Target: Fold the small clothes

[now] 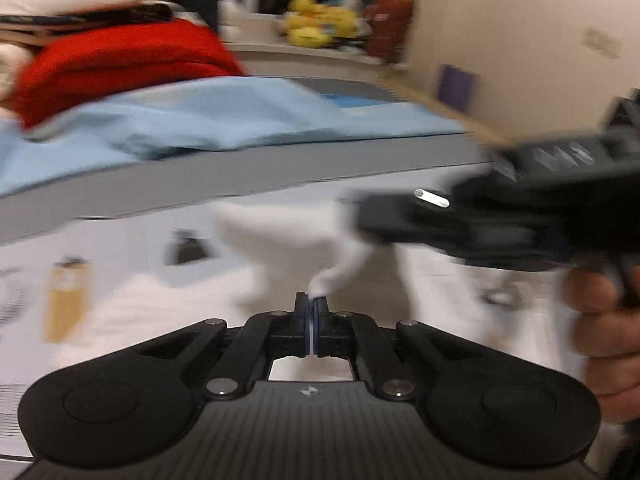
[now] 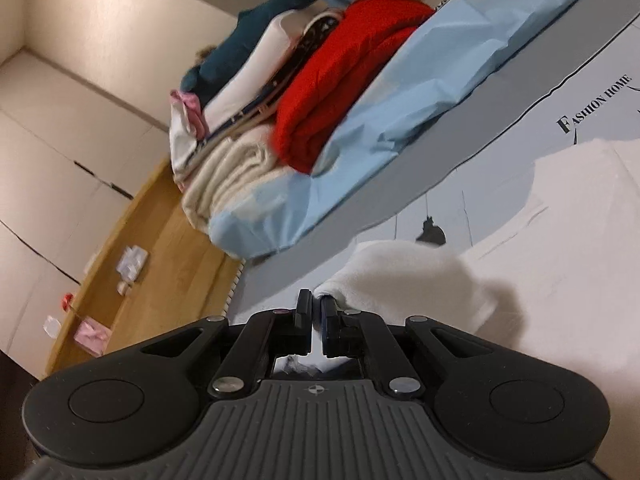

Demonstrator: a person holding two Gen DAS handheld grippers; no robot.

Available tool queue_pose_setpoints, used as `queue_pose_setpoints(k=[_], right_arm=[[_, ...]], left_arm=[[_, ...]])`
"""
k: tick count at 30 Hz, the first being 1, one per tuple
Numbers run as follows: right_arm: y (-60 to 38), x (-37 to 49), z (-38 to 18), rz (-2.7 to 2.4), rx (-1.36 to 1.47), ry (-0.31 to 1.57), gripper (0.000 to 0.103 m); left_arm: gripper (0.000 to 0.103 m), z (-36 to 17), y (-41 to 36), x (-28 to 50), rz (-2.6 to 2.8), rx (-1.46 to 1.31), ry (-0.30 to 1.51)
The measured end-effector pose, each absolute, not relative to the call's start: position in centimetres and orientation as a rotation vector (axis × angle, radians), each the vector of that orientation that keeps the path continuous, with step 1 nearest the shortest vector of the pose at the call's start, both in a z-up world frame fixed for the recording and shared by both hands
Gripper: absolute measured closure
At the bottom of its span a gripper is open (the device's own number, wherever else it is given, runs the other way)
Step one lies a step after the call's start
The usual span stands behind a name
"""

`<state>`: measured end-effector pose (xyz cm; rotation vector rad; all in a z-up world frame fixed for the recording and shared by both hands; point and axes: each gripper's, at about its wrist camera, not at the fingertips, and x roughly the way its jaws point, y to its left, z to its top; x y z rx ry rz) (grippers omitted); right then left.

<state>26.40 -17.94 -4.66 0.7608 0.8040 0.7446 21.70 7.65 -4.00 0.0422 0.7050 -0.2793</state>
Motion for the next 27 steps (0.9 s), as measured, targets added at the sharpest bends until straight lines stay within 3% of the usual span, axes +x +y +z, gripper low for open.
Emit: queue_pose_setpoints(k=[2, 3, 4, 11, 12, 14, 17, 19, 21, 27], right_arm=[[-17.6, 26.7, -4.6, 0.685, 0.695, 0.833, 0.084], [-17.5, 26.8, -4.7, 0.648, 0.645, 0.845, 0.067], [-17.5, 26.9, -4.8, 0.597, 0.587, 0.857, 0.06], [-19.5, 28.3, -8.3, 0.214, 0.338, 1.05, 0.06], [-20.0, 28.2, -8.7, 0.18, 0.314, 1.069, 0.06], [-20.6, 28.3, -9.6, 0.122, 0.269, 1.101, 0.06], [-21.1, 28.2, -10.2, 0.076, 0.244, 1.115, 0.06], [-21.2, 28.3, -10.4, 0.069, 0.246, 1.105, 0.06], [-20.9, 28.9, -10.2, 0.065, 0.252, 1.074, 0.06], [-22.2, 30.8, -9.7, 0.053, 0.218, 0.931, 0.061]], left_arm=[[0.102, -3.4, 11.3, 22.3, -0.122, 0.059, 0.732], [0.102, -3.4, 13.1, 22.6, -0.045, 0.083, 0.755], [0.102, -3.3, 15.5, 22.7, 0.029, 0.087, 0.78], [0.101, -3.1, 37.1, 19.2, 0.799, 0.049, 0.866], [0.094, -3.2, 39.7, 18.2, 0.898, 0.024, 0.888], [0.092, -3.5, 42.9, 16.5, 1.021, -0.072, 0.942], [0.077, -2.6, 42.1, 16.4, 1.006, -0.115, 0.916], [0.051, -1.9, 39.6, 17.8, 0.851, -0.152, 0.907], [0.043, -1.9, 35.9, 19.2, 0.589, -0.222, 0.869], [0.043, -4.9, 26.6, 22.3, 0.13, -0.141, 0.901]])
